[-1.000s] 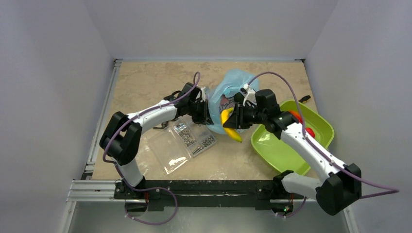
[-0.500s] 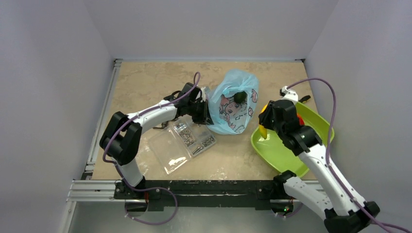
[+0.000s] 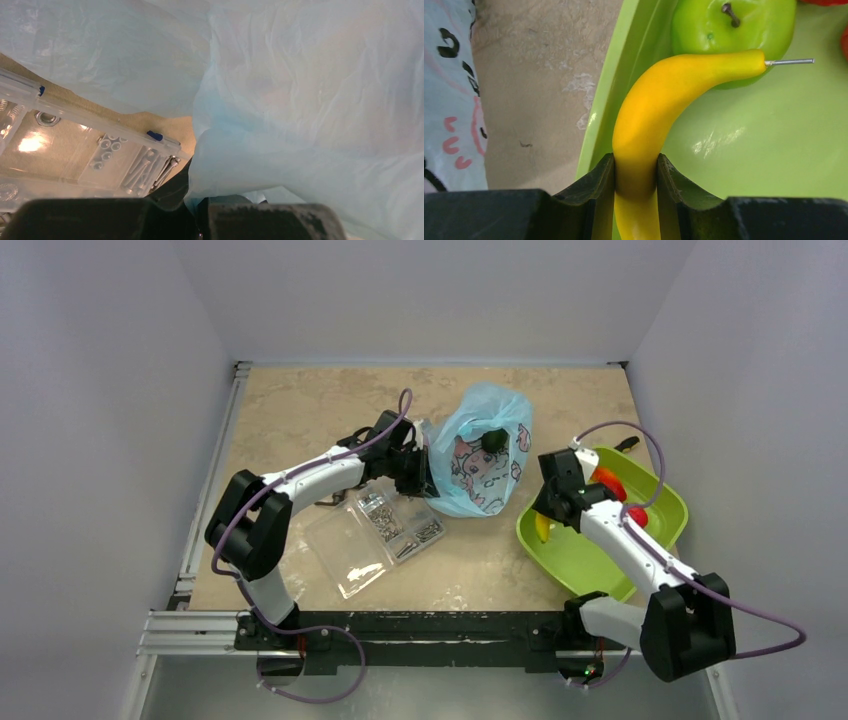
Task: Take the fake fruits out of the plastic bag
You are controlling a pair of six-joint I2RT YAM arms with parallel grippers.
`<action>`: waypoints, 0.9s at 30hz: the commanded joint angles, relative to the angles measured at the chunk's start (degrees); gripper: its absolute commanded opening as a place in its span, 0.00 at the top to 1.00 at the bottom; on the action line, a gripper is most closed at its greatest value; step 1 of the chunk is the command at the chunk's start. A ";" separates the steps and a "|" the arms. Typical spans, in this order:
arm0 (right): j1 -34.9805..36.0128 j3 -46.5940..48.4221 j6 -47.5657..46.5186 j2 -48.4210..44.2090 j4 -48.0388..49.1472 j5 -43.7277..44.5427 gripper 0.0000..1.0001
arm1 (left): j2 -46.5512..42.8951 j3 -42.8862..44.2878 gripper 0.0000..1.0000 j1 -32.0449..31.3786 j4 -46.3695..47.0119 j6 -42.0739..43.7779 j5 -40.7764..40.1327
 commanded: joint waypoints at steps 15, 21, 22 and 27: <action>-1.24 -8.88 4.78 -0.07 13.57 -4.90 0.58 | -1.24 2.22 1.00 0.17 0.43 0.25 0.79; -1.26 -9.14 4.02 -2.04 13.84 -5.76 0.34 | -2.75 2.33 1.00 0.19 -0.29 1.27 -0.75; -1.24 -8.73 3.61 -2.67 13.28 -5.62 0.33 | -2.94 2.38 1.00 0.20 -0.47 1.54 -1.07; -1.27 -3.89 -1.70 -6.55 10.61 -3.58 0.32 | -3.84 2.99 1.00 0.18 -1.47 2.58 -2.35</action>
